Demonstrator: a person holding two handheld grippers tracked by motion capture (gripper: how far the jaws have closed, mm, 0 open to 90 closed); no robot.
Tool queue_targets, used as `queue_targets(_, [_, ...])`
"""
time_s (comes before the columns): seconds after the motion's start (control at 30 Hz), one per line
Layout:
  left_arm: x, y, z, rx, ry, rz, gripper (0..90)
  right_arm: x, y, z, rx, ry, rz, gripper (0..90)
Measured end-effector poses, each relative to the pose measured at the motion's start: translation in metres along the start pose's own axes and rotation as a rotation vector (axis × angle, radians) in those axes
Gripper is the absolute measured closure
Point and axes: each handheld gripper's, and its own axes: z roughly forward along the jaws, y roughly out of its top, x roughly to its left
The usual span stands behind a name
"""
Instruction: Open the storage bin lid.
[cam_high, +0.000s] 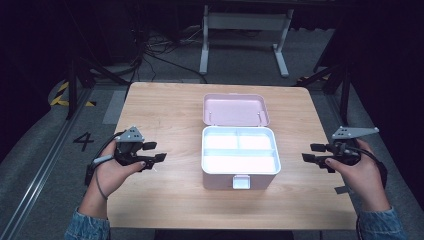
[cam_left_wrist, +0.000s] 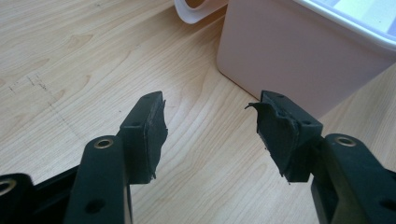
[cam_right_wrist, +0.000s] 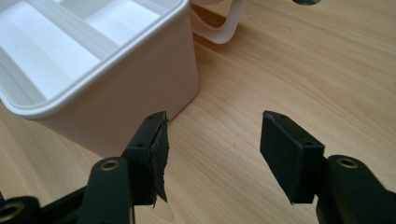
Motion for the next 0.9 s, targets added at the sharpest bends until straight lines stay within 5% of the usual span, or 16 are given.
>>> queue_targets(0.43, [-0.001,-0.001,0.005,0.027,-0.011,0.015,42.7,0.001,-0.021,0.027,0.077,-0.003,-0.013,40.3])
queue_targets(0.9, [0.002,-0.005,0.012,0.074,-0.009,0.014,41.4,-0.015,-0.046,0.049,0.148,-0.03,0.014,35.6])
